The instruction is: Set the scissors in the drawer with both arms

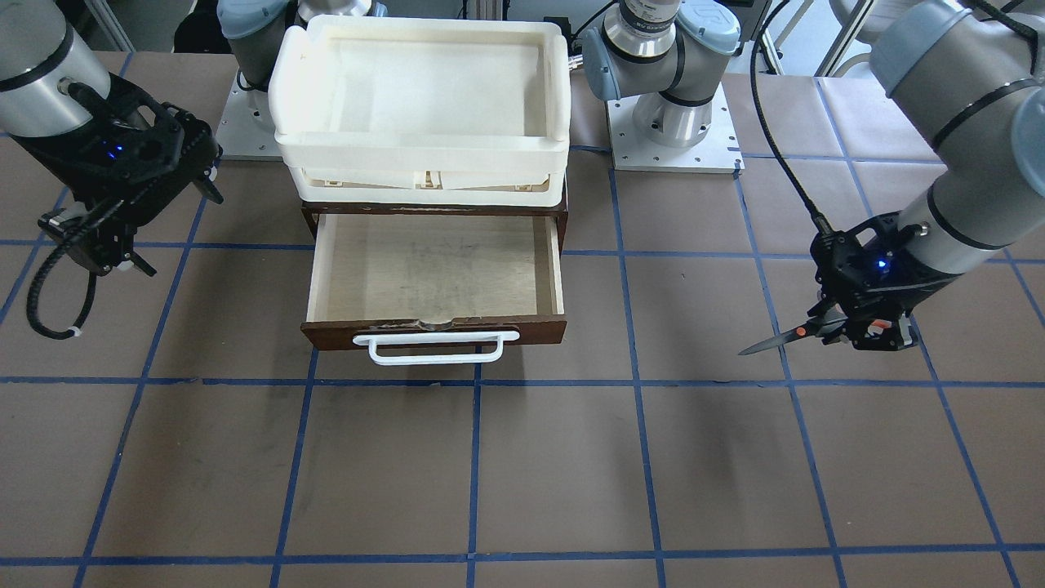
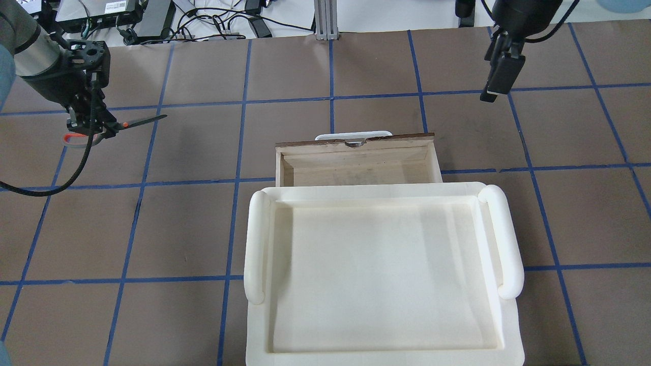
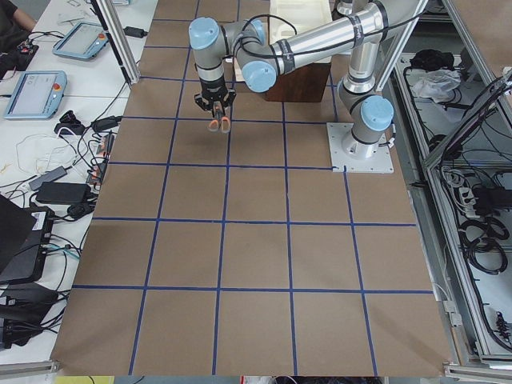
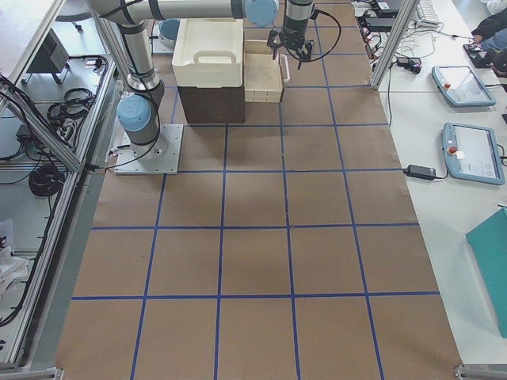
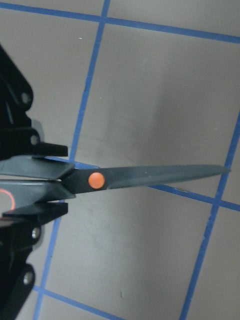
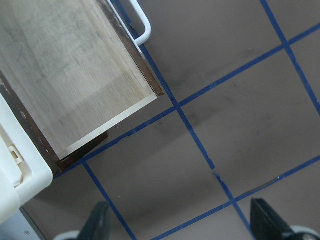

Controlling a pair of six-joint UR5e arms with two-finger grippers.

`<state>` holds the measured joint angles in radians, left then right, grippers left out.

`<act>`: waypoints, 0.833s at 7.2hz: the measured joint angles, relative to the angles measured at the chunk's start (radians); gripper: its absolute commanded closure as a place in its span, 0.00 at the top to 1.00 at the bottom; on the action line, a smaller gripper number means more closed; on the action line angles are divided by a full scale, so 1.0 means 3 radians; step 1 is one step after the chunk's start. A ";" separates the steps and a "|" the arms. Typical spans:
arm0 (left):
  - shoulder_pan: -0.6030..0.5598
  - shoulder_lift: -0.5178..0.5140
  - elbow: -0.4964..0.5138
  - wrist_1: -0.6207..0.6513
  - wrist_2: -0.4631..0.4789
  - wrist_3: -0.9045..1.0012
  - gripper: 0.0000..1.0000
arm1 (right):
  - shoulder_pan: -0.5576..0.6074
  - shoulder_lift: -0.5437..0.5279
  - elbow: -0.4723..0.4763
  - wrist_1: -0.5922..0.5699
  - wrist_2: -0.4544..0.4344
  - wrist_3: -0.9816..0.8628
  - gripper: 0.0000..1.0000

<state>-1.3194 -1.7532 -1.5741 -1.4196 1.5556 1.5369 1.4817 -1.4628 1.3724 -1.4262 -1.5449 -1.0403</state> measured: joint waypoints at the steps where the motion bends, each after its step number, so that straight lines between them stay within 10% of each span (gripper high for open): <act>1: -0.0239 0.0042 0.0000 -0.0027 -0.0003 -0.0365 0.00 | -0.0015 -0.0058 0.0016 0.0014 0.0004 0.0600 1.00; 6: -0.1542 0.0058 0.0031 -0.0041 -0.0325 -0.1685 0.00 | -0.0025 -0.0101 0.0021 -0.0347 -0.0041 0.2672 1.00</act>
<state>-1.7821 -1.7360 -1.5648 -1.4321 1.4580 1.0314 1.4741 -1.4931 1.3788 -1.5304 -1.5571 -0.2386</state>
